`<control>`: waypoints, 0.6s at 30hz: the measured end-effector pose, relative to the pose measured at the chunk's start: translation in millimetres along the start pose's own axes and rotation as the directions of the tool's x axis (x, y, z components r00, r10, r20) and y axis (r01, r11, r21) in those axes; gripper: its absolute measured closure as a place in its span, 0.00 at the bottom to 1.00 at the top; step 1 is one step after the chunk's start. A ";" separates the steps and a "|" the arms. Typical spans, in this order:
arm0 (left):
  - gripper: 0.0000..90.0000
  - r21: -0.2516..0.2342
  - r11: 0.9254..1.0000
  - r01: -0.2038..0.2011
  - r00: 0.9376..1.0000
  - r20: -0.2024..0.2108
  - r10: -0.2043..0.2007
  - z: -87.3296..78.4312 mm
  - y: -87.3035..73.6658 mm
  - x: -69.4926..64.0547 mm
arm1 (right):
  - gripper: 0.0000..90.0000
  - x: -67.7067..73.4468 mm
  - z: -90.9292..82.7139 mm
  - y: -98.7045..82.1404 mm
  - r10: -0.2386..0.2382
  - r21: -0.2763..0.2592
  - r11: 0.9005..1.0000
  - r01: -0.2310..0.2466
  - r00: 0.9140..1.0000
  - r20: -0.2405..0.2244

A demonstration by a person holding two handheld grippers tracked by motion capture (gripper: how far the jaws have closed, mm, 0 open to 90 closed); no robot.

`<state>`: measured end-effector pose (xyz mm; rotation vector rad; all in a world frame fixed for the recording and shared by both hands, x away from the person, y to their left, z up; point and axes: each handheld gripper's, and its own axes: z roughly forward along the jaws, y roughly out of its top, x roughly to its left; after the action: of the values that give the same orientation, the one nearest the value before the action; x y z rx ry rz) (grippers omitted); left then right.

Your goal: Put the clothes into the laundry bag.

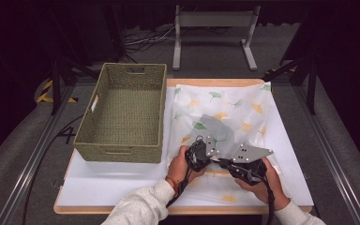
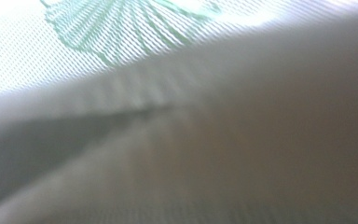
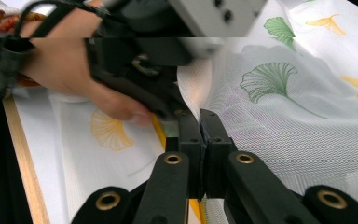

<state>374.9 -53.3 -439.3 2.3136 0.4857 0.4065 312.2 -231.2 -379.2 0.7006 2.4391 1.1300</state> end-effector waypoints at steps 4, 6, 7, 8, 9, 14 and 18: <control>0.96 -0.007 1.000 -0.031 0.999 0.024 0.031 -19.5 -7.3 -1.6 | 0.99 0.4 -4.2 1.8 0.001 -0.017 1.000 -0.001 1.000 0.010; 0.96 -0.026 0.999 -0.040 0.998 0.046 0.041 -32.9 -13.8 -0.9 | 0.99 0.2 -7.6 3.4 -0.003 -0.029 1.000 0.004 1.000 0.014; 0.96 -0.026 0.998 -0.050 0.998 0.045 0.052 -39.8 -17.4 -0.4 | 0.99 0.7 -8.9 4.2 -0.004 -0.034 0.999 0.004 1.000 0.014; 0.96 -0.026 0.998 -0.056 0.997 0.052 0.058 -44.9 -20.5 -0.1 | 0.99 1.2 -10.0 5.0 -0.008 -0.037 0.999 0.008 1.000 0.017; 0.96 -0.027 0.998 -0.052 0.997 0.055 0.053 -49.2 -24.0 -0.1 | 0.99 1.4 -10.8 5.4 -0.010 -0.041 0.999 0.010 1.000 0.017; 0.99 0.016 0.995 -0.094 0.995 0.032 0.094 -55.1 -36.9 0.2 | 0.99 0.2 -14.3 7.5 -0.003 -0.063 0.998 0.004 1.000 0.009; 0.99 0.030 0.997 -0.076 0.997 0.036 0.075 -40.5 -36.6 2.9 | 0.99 0.7 -14.2 8.4 -0.006 -0.064 0.998 0.007 1.000 0.004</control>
<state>352.2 -3.6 -437.1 2.3710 0.3909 0.3966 306.8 -234.6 -364.0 0.6739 2.3890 1.1980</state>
